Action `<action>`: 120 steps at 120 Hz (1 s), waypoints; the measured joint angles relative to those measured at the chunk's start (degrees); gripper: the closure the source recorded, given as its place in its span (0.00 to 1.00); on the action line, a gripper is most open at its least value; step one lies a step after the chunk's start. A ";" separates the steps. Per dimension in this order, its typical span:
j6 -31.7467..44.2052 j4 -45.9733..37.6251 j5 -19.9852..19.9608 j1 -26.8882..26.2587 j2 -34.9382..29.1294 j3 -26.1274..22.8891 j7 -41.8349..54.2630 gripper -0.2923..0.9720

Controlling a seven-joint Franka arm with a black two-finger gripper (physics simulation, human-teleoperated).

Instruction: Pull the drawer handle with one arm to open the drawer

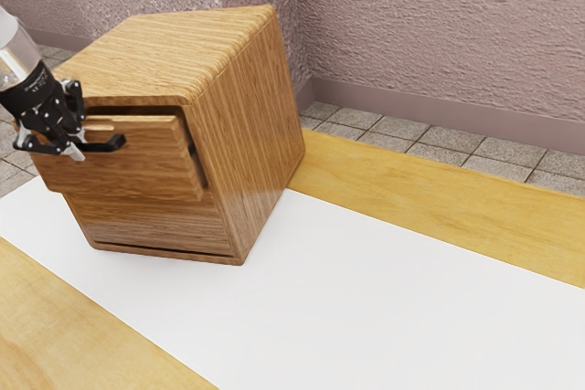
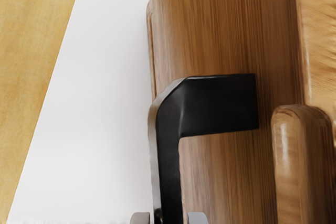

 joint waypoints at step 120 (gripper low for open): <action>-5.70 -7.56 0.44 6.62 -9.20 -7.55 -0.45 0.85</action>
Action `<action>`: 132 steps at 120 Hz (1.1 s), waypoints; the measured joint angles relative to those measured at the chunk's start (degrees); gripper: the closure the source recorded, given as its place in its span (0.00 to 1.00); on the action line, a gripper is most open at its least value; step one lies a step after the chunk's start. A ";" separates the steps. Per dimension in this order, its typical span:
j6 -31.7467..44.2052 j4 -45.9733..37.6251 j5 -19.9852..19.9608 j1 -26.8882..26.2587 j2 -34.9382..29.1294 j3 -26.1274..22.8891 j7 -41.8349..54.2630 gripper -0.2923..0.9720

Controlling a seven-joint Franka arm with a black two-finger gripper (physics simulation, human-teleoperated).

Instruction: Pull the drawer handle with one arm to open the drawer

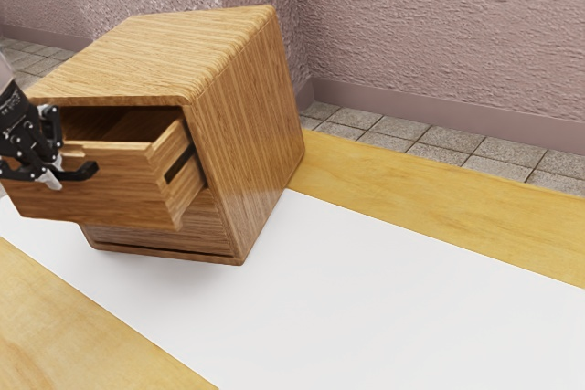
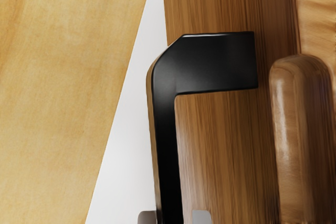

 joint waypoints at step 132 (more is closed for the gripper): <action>-0.98 -10.48 -0.77 12.11 -11.86 -10.57 -0.04 0.85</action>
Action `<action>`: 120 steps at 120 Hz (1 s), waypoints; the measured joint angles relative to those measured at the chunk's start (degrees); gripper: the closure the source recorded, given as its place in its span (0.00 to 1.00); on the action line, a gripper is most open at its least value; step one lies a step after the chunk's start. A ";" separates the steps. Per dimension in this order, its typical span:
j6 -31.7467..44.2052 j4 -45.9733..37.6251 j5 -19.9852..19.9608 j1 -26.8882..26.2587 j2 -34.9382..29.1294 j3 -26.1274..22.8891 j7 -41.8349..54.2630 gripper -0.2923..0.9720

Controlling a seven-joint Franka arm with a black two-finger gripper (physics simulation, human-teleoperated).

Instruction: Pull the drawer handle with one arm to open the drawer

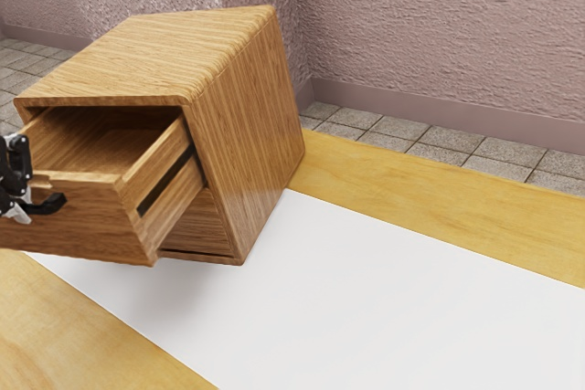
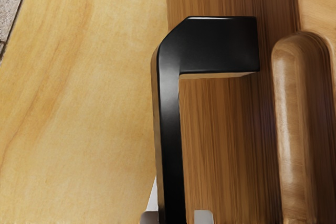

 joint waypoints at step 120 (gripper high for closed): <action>-1.09 -3.69 -1.38 3.86 -5.37 -2.02 0.04 0.79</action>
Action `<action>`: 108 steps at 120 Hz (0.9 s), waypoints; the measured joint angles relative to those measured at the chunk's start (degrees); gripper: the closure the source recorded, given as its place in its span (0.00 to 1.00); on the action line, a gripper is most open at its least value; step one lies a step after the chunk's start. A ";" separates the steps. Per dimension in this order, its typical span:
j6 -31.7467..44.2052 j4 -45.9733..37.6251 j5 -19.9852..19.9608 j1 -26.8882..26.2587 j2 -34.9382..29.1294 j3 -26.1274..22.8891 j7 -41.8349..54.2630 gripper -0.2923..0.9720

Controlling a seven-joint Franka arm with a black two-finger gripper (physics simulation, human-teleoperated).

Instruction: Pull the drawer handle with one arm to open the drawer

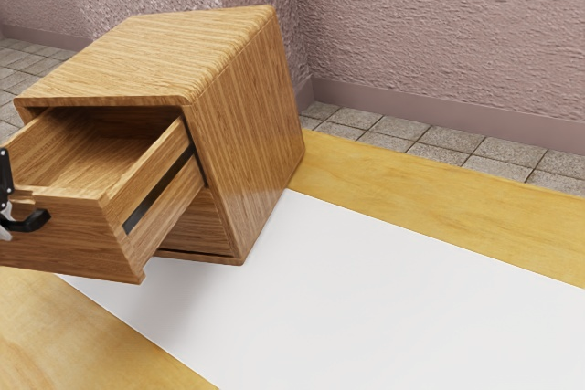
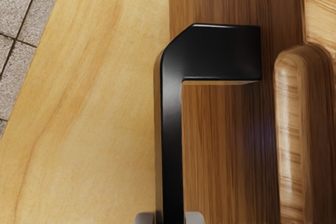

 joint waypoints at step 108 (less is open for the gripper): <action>-2.28 13.52 -2.07 -3.36 7.00 -0.16 0.17 0.50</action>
